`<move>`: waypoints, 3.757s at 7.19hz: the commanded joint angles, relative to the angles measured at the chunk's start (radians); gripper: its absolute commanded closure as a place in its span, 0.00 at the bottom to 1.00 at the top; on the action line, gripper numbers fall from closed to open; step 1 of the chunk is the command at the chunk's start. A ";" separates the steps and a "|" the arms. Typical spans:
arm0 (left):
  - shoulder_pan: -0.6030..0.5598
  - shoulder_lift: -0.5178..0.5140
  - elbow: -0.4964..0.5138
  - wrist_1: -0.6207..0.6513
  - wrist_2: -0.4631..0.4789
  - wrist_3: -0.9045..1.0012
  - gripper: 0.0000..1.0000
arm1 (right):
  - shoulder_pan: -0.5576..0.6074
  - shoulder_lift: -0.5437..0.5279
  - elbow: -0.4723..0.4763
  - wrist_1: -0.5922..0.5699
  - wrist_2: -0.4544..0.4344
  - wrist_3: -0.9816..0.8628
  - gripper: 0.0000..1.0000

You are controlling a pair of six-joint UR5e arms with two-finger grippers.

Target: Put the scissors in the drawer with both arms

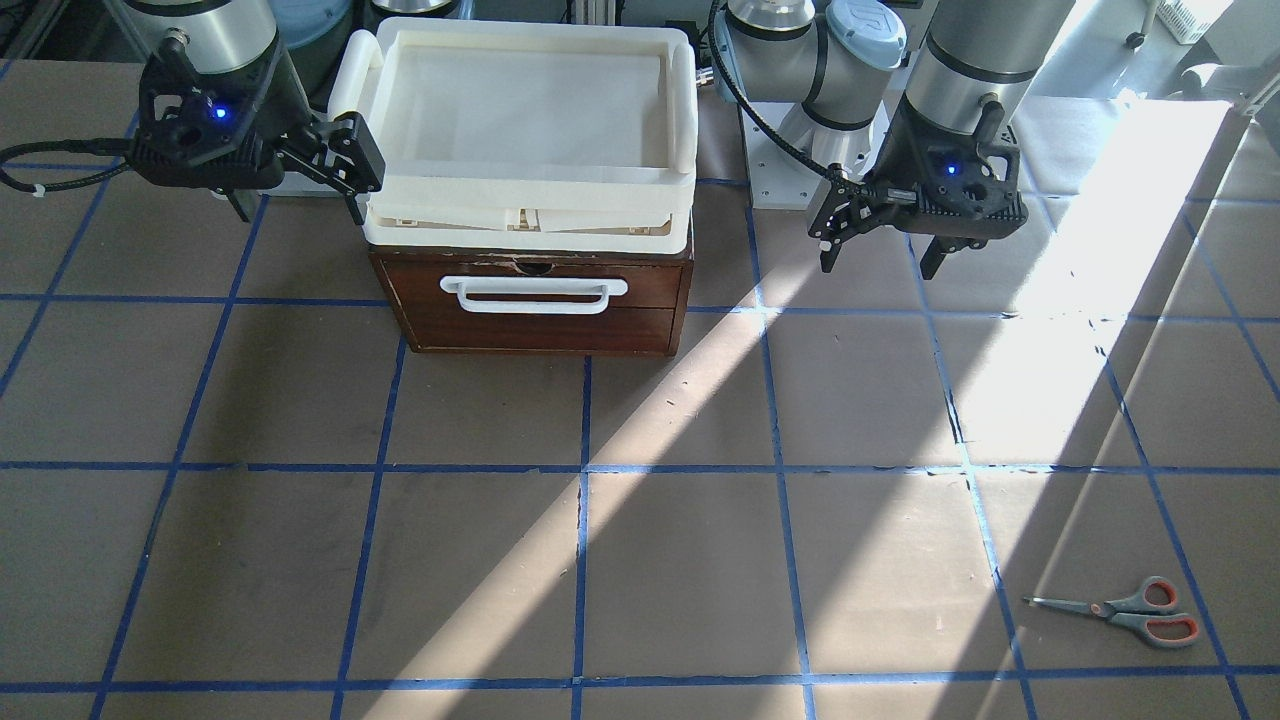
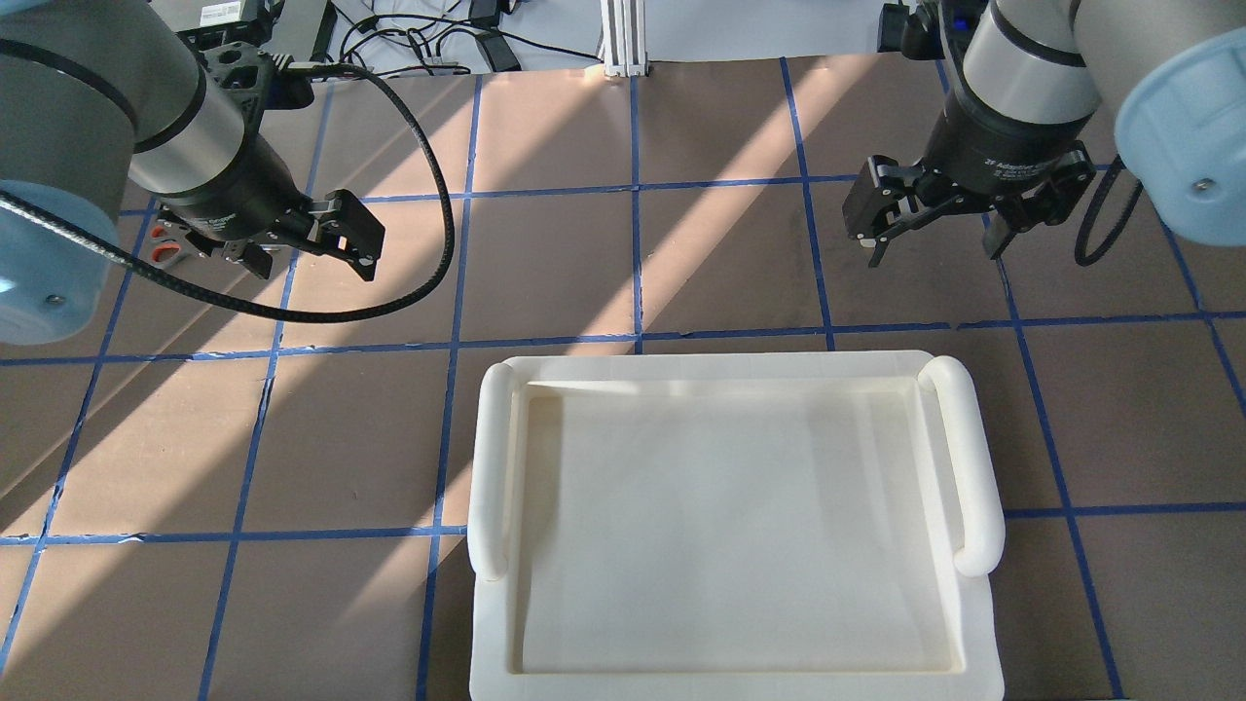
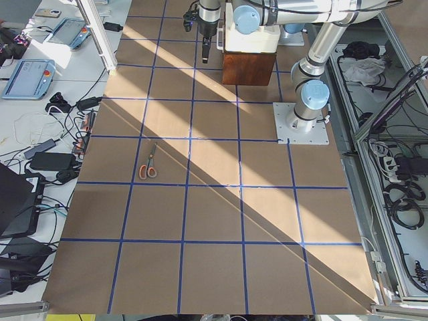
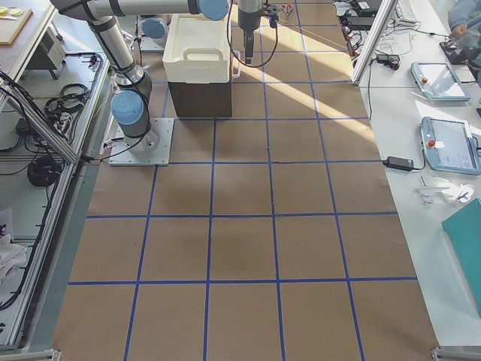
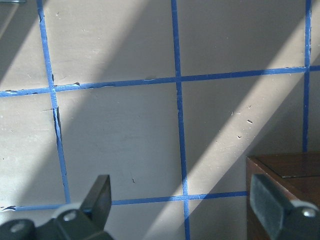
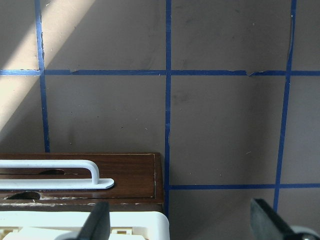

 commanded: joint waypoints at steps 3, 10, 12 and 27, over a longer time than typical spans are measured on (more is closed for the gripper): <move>-0.001 0.020 -0.001 -0.013 -0.011 0.001 0.00 | 0.002 0.005 0.000 -0.003 0.003 -0.008 0.00; 0.167 -0.012 0.007 -0.006 -0.043 0.362 0.00 | 0.215 0.256 -0.020 -0.209 0.158 -0.292 0.00; 0.281 -0.046 0.011 -0.001 -0.053 0.610 0.00 | 0.215 0.334 -0.053 -0.227 0.161 -0.682 0.00; 0.510 -0.593 0.213 0.352 -0.031 1.853 0.00 | 0.293 0.546 -0.183 0.099 0.123 -1.382 0.09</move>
